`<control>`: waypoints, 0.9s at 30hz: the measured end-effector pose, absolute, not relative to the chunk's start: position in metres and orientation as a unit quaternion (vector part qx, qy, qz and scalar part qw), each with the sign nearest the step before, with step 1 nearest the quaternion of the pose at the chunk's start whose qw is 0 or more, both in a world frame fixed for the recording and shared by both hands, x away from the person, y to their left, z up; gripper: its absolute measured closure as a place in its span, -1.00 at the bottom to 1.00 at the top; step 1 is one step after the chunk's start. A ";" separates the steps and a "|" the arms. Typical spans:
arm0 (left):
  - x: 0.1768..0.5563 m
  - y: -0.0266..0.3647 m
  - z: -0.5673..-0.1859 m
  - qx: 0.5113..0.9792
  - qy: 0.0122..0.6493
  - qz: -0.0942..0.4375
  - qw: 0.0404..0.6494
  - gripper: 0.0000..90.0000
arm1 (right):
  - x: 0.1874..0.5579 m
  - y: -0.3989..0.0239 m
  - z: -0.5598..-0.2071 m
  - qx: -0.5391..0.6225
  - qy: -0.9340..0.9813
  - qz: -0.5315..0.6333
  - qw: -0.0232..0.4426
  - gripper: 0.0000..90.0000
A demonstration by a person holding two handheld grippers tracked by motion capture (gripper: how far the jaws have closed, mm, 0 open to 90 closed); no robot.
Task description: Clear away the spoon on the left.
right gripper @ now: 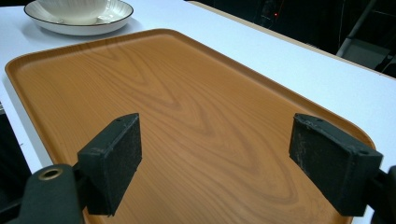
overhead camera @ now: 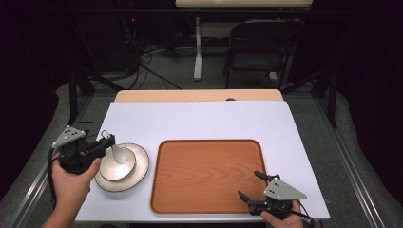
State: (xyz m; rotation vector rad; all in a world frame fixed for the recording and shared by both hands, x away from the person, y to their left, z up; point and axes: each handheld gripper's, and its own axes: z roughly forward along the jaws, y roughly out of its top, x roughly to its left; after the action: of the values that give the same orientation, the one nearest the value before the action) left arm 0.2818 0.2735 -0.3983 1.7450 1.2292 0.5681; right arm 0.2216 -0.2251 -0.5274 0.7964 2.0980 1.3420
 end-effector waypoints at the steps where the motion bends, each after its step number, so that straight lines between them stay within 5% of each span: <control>1: 0.283 0.270 -0.398 0.711 0.494 0.228 0.447 0.89 | 0.222 -0.225 -0.527 0.294 0.774 0.496 0.261 -0.63; 27: 0.305 0.190 -0.407 0.805 0.463 0.122 0.351 0.89 | 0.221 -0.226 -0.527 0.292 0.775 0.496 0.261 -0.63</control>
State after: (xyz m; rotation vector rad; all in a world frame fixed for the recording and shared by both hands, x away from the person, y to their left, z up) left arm 0.3046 0.1899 -0.4071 2.0838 1.1996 0.3161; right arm 0.2212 -0.2261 -0.5267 0.7907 2.0979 1.3414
